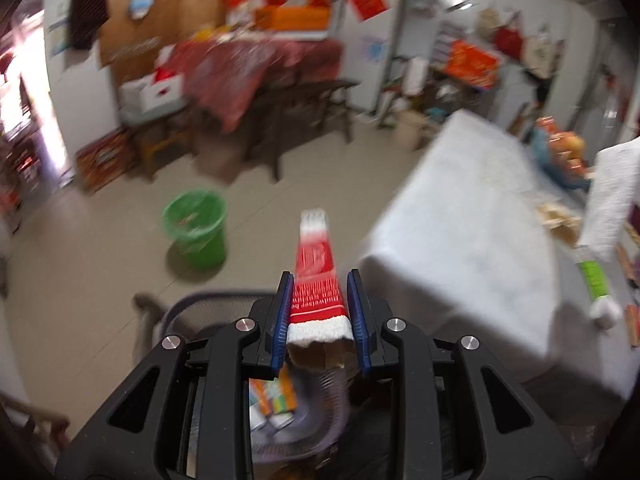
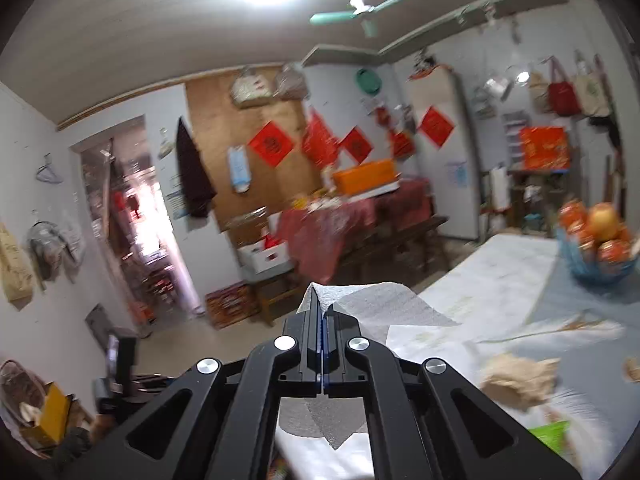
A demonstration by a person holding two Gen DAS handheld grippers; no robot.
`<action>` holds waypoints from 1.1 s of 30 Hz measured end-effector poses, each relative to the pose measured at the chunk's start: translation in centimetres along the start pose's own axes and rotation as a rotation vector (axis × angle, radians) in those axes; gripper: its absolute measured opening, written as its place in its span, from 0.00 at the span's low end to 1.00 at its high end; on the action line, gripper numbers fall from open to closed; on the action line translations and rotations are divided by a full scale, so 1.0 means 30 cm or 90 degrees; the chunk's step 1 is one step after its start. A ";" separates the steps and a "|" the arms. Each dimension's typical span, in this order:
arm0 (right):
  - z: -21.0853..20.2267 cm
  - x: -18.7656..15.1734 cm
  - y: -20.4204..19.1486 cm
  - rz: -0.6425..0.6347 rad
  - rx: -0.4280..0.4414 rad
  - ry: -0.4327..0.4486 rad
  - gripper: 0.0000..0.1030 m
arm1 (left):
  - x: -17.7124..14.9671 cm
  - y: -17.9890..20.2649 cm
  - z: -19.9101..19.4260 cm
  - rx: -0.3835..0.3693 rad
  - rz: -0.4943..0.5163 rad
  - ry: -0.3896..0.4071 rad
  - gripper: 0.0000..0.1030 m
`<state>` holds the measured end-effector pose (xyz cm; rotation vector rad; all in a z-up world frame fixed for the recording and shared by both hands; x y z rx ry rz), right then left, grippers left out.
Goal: Collect trash
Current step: 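Carry both items to the wastebasket and open both tools to drop them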
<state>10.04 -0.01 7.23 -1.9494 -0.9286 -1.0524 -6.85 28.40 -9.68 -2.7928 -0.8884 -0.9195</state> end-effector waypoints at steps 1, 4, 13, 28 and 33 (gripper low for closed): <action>0.025 -0.005 -0.027 -0.001 0.007 -0.011 0.01 | -0.017 -0.034 0.034 0.017 -0.011 -0.020 0.28; 0.097 -0.029 -0.110 -0.005 0.027 -0.044 0.01 | -0.073 -0.090 0.135 0.037 -0.027 -0.076 0.28; 0.329 -0.127 -0.332 -0.030 0.066 -0.146 0.01 | -0.079 -0.300 0.203 -0.016 -0.177 -0.060 0.74; 0.688 -0.369 -0.650 -0.088 0.120 -0.329 0.01 | -0.061 -0.569 0.092 0.096 -0.294 0.043 0.89; 0.801 -0.557 -0.723 -0.120 0.133 -0.456 0.20 | -0.069 -0.565 0.103 0.085 -0.301 0.030 0.89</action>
Point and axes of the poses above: each gripper's, at about its wrist camera, not at the fingertips, and z roughly the way its jaws point, y to its right, x to its top, the point moved 8 cm from there along z, roughly the way its jaws point, and after that the axes turned 9 degrees about -y, right-handed, at the moved point
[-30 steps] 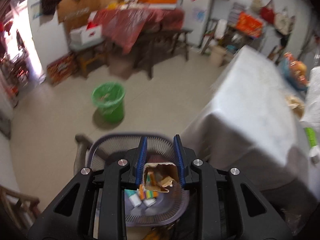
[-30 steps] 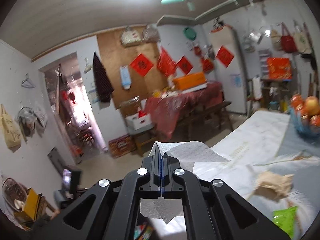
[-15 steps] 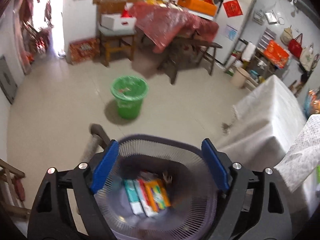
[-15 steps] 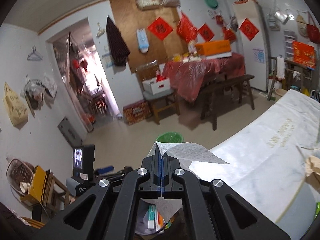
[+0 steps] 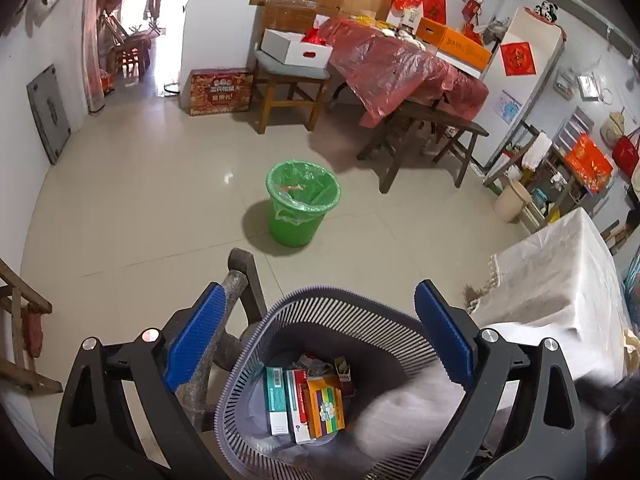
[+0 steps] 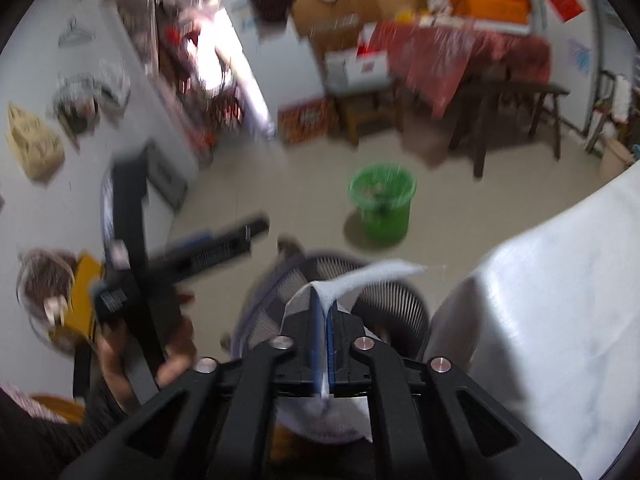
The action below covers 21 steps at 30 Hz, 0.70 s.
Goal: Collect trash
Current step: 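Carry both items to the wastebasket and open both tools to drop them, then move both tools back over the table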
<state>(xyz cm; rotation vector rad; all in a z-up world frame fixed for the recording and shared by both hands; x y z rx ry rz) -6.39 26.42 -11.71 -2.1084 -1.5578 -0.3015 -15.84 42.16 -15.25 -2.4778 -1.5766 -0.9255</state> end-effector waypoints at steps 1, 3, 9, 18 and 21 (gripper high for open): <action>0.023 -0.010 -0.005 -0.002 -0.004 -0.014 0.30 | -0.001 0.005 0.004 0.003 0.006 -0.003 0.89; 0.019 -0.013 -0.006 -0.002 -0.012 -0.008 0.46 | -0.002 0.010 0.007 0.012 0.015 -0.003 0.89; -0.080 0.000 0.031 0.018 -0.016 0.039 0.51 | -0.017 0.037 0.013 0.018 0.038 -0.003 0.89; -0.288 -0.043 0.188 0.081 -0.084 0.134 0.69 | -0.044 0.088 0.045 0.020 0.079 -0.020 0.89; -0.389 -0.077 0.261 0.115 -0.116 0.175 0.74 | -0.056 0.114 0.048 0.015 0.093 -0.023 0.89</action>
Point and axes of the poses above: each gripper's, at about its wrist camera, not at the fingertips, and z roughly the way its jaws point, y to its right, x to its top, the point moved 8 cm from there along z, roughly the way its jaws point, and after that the axes turned 9 degrees about -y, right-handed, at the moved point
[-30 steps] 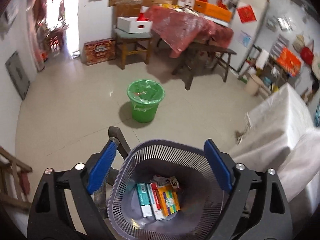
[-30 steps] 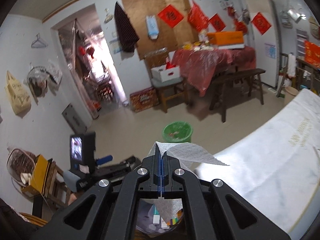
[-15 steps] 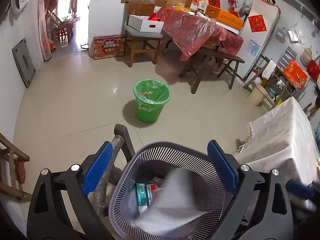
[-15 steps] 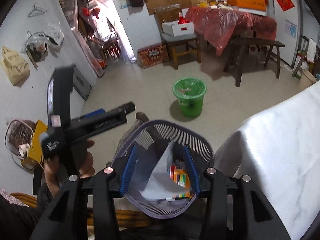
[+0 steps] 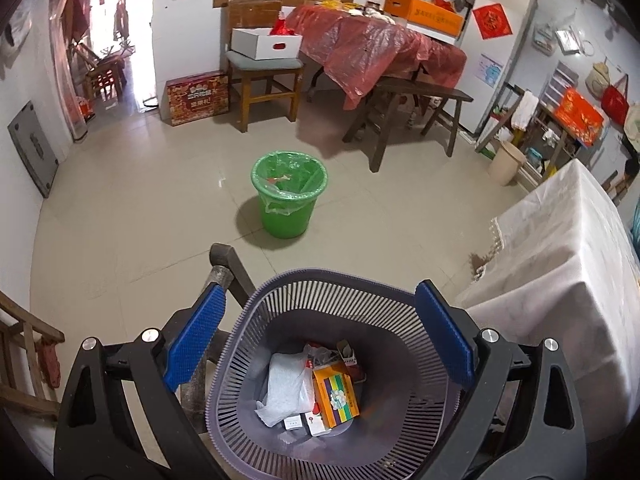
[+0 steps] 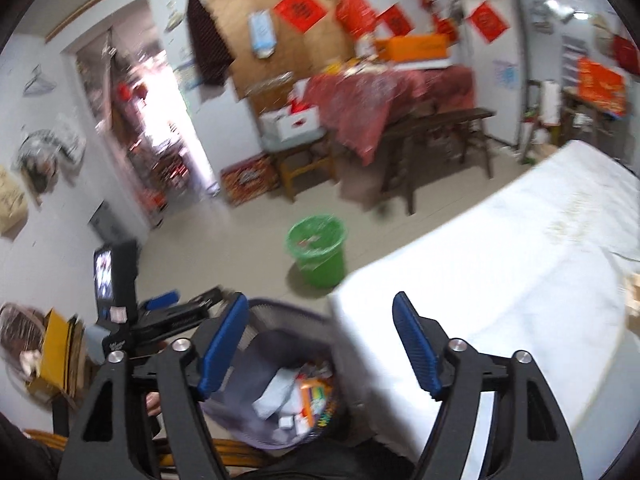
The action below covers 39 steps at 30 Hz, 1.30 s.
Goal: Collect trash
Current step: 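Move both tools back over the table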
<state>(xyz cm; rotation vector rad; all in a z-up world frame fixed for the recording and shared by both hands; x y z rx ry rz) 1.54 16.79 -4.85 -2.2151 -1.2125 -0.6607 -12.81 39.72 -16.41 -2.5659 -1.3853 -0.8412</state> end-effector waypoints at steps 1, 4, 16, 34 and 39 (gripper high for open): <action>-0.032 -0.002 0.041 0.015 -0.010 0.014 0.76 | -0.004 0.008 0.001 -0.004 0.004 -0.001 0.89; -0.102 -0.024 0.156 0.051 -0.045 0.043 0.78 | -0.013 0.046 0.008 -0.041 0.017 -0.014 0.89; -0.383 -0.221 0.620 0.208 -0.128 0.113 0.83 | -0.045 0.375 -0.069 -0.170 0.099 -0.052 0.89; -0.719 -0.523 1.127 0.373 -0.274 0.197 0.90 | -0.162 1.254 -0.172 -0.259 0.429 -0.062 0.92; -0.716 -0.563 1.198 0.409 -0.255 0.212 0.90 | -0.230 1.485 -0.158 -0.284 0.496 -0.091 0.92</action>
Point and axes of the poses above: each gripper's, at about its wrist camera, not at the fingertips, and z roughly the way its jaws point, y to its right, x to its top, the point moved 8 cm from there along z, roughly the way its jaws point, and after that the axes turned 9 degrees about -y, right-handed, at the moved point
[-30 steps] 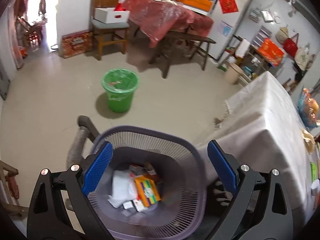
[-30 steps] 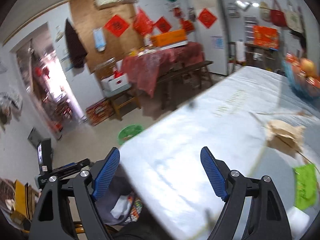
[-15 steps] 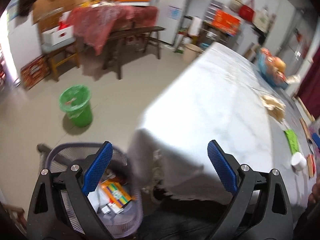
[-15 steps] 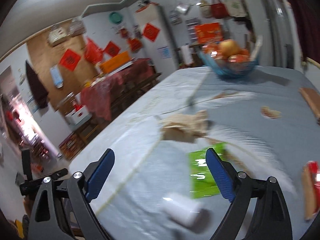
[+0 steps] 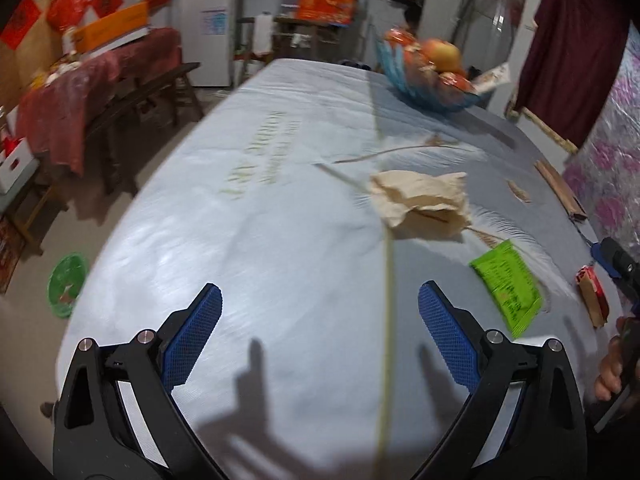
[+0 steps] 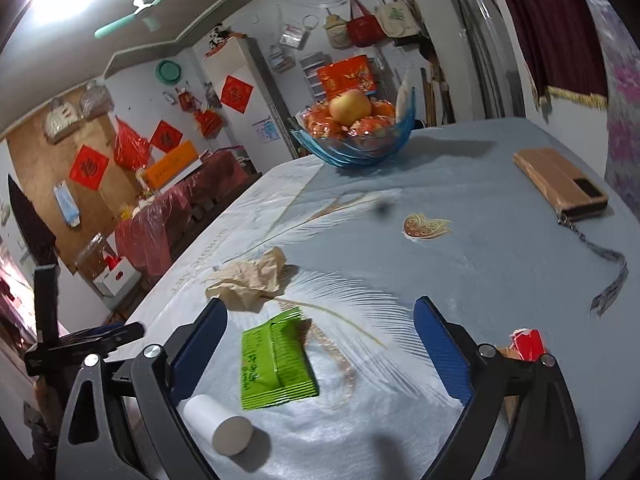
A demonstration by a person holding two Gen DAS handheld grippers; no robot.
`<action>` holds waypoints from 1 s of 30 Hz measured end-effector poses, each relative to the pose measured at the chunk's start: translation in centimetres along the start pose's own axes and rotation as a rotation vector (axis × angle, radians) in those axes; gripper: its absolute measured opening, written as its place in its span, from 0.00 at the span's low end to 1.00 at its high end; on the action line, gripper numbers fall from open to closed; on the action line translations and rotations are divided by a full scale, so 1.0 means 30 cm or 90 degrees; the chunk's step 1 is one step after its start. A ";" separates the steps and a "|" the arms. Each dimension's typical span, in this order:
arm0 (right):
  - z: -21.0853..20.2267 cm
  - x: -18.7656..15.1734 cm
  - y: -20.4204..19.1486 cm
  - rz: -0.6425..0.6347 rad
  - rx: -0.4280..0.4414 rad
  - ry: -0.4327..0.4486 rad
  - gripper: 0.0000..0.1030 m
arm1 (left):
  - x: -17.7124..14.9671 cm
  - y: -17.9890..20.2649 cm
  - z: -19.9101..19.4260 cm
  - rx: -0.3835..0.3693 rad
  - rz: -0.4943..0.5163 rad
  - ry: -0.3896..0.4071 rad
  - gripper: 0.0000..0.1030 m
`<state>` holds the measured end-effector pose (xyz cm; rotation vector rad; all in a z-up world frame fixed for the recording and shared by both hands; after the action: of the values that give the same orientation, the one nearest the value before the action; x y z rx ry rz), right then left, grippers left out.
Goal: Collect trash
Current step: 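Move both tools back over the table, then grasp the crumpled beige paper with the left tool while the right tool grasps the white cylinder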
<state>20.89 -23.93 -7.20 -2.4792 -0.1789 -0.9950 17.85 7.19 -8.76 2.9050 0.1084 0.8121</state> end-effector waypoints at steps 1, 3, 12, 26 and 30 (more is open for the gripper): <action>0.004 -0.003 -0.004 0.002 0.002 -0.001 0.90 | 0.009 0.018 0.011 -0.007 0.007 -0.004 0.92; 0.021 -0.002 0.006 0.006 0.007 -0.001 0.90 | 0.047 0.079 0.046 -0.015 0.028 -0.010 0.92; 0.050 -0.030 0.017 0.004 0.006 -0.020 0.92 | 0.184 0.227 0.149 -0.047 0.064 -0.020 0.92; 0.069 -0.040 0.029 0.031 0.023 -0.032 0.93 | 0.238 0.296 0.342 -0.041 0.054 -0.078 0.77; 0.070 -0.039 0.033 0.038 0.025 -0.031 0.93 | 0.230 0.272 0.313 -0.062 0.057 -0.068 0.19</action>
<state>21.62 -23.77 -9.67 -2.4594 -0.1366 -0.8993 28.92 -1.12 -12.09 2.8704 -0.0694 0.6539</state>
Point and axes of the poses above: each gripper's, at about its wrist camera, not at the fingertips, and z roughly the way its jaws point, y to its right, x to its top, the point moved 8 cm from there along z, roughly the way its jaws point, and after that the axes turned 9 degrees about -y, right-handed, at the moved point
